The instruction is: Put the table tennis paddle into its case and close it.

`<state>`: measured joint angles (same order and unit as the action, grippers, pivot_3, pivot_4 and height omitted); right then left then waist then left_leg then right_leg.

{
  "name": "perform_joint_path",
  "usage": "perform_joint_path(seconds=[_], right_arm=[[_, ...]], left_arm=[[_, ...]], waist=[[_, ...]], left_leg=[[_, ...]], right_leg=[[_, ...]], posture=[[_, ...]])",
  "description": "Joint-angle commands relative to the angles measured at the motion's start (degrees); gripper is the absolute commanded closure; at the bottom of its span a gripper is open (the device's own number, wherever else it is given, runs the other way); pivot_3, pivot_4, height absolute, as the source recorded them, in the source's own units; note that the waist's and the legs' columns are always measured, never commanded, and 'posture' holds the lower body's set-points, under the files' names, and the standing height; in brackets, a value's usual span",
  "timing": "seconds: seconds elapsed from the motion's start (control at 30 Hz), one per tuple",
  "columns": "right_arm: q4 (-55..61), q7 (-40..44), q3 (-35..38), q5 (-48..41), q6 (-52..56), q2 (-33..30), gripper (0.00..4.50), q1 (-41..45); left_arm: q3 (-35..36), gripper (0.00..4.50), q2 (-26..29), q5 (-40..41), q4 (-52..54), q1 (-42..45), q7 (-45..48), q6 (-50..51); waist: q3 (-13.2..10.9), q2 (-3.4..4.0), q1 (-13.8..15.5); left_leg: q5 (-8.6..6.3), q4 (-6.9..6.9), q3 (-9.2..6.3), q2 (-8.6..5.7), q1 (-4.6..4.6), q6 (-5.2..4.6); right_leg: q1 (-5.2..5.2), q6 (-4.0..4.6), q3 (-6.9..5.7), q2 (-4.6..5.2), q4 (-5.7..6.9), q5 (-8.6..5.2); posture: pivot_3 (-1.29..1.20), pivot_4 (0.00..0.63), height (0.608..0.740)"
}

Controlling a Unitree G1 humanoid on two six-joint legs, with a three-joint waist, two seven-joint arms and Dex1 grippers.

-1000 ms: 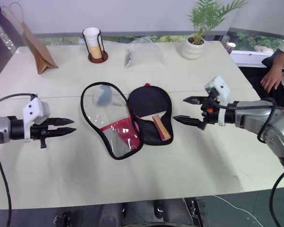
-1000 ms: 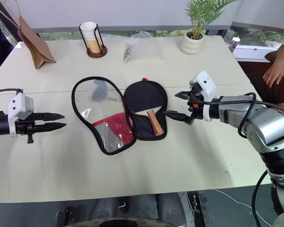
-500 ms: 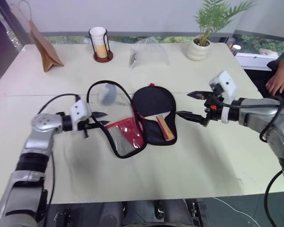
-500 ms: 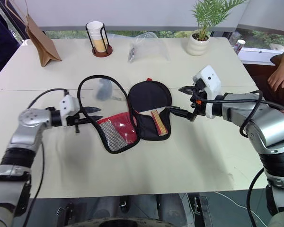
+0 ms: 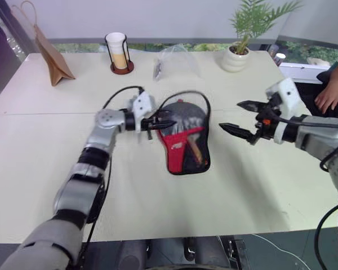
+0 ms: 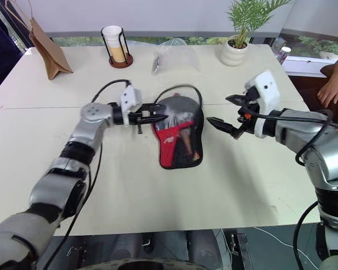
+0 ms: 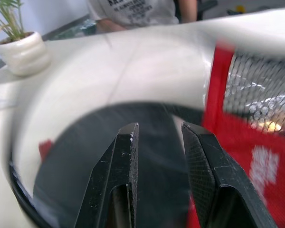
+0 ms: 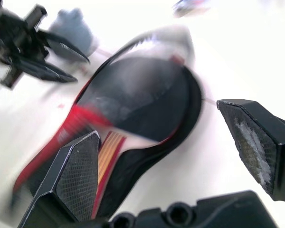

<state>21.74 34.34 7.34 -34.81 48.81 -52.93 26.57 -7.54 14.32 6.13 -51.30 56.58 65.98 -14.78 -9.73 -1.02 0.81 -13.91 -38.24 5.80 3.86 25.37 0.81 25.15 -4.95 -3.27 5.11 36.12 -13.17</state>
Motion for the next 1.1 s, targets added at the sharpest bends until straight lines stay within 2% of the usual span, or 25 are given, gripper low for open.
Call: perform_joint_path(seconds=[0.03, 0.13, 0.3, 0.5, 0.67, 0.8, 0.93, 1.1], right_arm=[[0.8, -2.1, 5.0, 0.4, 1.2, -0.4, 0.06, 1.4], [1.7, -2.4, 6.3, 0.4, 2.4, -0.9, 0.06, 1.0], [3.3, -2.9, 5.2, 0.2, 4.1, 0.5, 0.06, 0.9], [1.4, -1.1, -0.6, 2.0, 1.9, 3.5, 0.06, 4.5], [-5.6, 3.1, -8.9, 7.2, -4.7, 7.5, 0.06, 8.1], [-15.8, 6.5, -15.0, 11.8, -12.0, 14.2, 0.06, 13.5], [-25.3, 8.1, -17.3, 15.6, -15.3, 18.0, 0.06, 16.2], [-27.0, 9.4, -15.8, 14.5, -12.4, 20.2, 0.06, 16.6]], left_arm=[[-2.1, 3.06, -2.9, -4.6, -7.7, 4.3, -3.6, -4.3], [-4.6, 3.06, -5.0, -8.4, -12.7, 5.8, -5.3, -5.6], [-6.5, 3.06, -5.3, -11.9, -14.4, 5.6, -5.4, -7.5], [-0.9, 3.06, -4.1, -7.0, -10.7, 6.8, -4.5, -3.7], [4.3, 3.06, 0.8, -0.4, 3.3, 4.1, -1.7, 5.1], [6.8, 3.06, 7.7, 2.4, 18.6, -2.1, -2.2, 13.5], [7.6, 3.06, 12.6, 2.4, 28.7, -8.7, -4.8, 18.0], [9.9, 3.06, 15.5, 5.5, 39.7, -16.5, -7.8, 25.3]], waist=[[0.0, -0.01, 0.0], [0.0, 0.0, -0.3], [0.0, 0.0, -0.2], [0.0, 0.0, -0.2], [0.0, 0.0, -0.6], [0.0, 0.03, -1.6], [0.0, 0.04, -1.3], [0.0, 0.04, -0.6]], left_leg=[[0.0, 0.0, 0.0, -0.01, 0.0, -0.01], [-0.03, 0.01, 0.0, -0.01, -0.01, -0.05], [-0.04, 0.04, -0.04, 0.01, 0.0, -0.06], [-0.04, 0.02, -0.05, 0.0, 0.01, -0.06], [-0.04, 0.03, -0.08, 0.02, 0.01, -0.06], [-0.03, 0.03, -0.05, 0.01, -0.01, -0.06], [-0.01, 0.02, -0.04, 0.02, -0.04, -0.04], [0.0, -0.01, 0.01, 0.01, 0.01, -0.03]], right_leg=[[0.0, 0.0, 0.0, 0.0, 0.0, 0.0], [0.01, 0.0, 0.01, 0.0, -0.01, 0.0], [0.09, 0.01, 0.01, -0.03, 0.05, 0.0], [0.07, 0.02, 0.02, -0.01, 0.05, 0.0], [0.08, 0.02, 0.02, -0.03, 0.07, 0.0], [0.06, 0.01, 0.03, -0.03, 0.13, 0.0], [0.06, 0.0, 0.03, -0.04, 0.21, 0.0], [0.04, -0.04, 0.02, 0.01, 0.17, 0.03]], posture=[[0.0, 0.15, 0.74], [0.0, 0.15, 0.74], [0.0, 0.15, 0.74], [0.0, 0.15, 0.74], [0.0, 0.15, 0.74], [0.0, 0.15, 0.74], [0.0, 0.15, 0.74], [0.0, 0.15, 0.74]])
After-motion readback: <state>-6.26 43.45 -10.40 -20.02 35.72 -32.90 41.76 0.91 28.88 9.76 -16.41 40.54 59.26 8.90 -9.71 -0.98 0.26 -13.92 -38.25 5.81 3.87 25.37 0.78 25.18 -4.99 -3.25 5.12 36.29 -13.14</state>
